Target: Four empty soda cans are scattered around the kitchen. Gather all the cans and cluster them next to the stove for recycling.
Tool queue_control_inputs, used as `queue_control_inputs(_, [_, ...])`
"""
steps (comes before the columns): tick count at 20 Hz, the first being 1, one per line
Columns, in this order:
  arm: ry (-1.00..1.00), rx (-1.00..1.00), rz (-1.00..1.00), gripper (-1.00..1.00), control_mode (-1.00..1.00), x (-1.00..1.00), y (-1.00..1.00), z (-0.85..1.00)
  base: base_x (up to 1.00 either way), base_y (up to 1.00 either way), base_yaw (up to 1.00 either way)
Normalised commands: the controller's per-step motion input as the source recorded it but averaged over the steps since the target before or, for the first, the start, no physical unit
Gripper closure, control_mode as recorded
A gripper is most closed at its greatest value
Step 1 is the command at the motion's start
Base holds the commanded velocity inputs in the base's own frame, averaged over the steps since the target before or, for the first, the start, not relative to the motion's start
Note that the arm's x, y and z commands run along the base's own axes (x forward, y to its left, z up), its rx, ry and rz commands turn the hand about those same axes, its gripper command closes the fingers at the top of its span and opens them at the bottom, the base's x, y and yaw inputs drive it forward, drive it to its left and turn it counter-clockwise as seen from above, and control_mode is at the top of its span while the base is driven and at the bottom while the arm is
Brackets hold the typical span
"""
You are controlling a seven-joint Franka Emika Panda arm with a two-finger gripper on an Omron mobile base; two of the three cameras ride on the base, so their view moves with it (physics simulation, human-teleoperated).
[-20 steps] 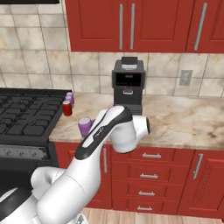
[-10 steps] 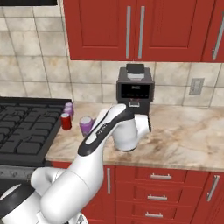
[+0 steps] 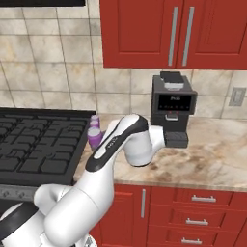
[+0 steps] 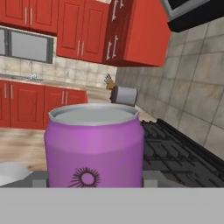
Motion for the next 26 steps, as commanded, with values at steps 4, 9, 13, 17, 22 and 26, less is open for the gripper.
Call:
queue_control_inputs(4, [0.00, 0.00, 0.00, 1.00, 1.00, 0.00, 0.00, 0.00, 0.38, 0.24, 0.00])
queue_control_inputs(9, [0.00, 0.00, 0.00, 1.00, 1.00, 0.00, 0.00, 0.00, 0.36, 0.20, 0.00])
queue_control_inputs(13, [0.00, 0.00, 0.00, 1.00, 1.00, 0.00, 0.00, 0.00, 0.32, 0.14, 0.00])
queue_control_inputs(17, [0.00, 0.00, 0.00, 1.00, 1.00, 0.00, 0.00, 0.00, 0.24, 0.10, 0.00])
queue_control_inputs(22, [0.00, 0.00, 0.00, 1.00, 1.00, 0.00, 0.00, 0.00, 0.02, 0.00, 0.00])
queue_control_inputs(26, [0.00, 0.00, 0.00, 1.00, -1.00, 0.00, 0.00, 0.00, 0.00, 0.00, 0.00])
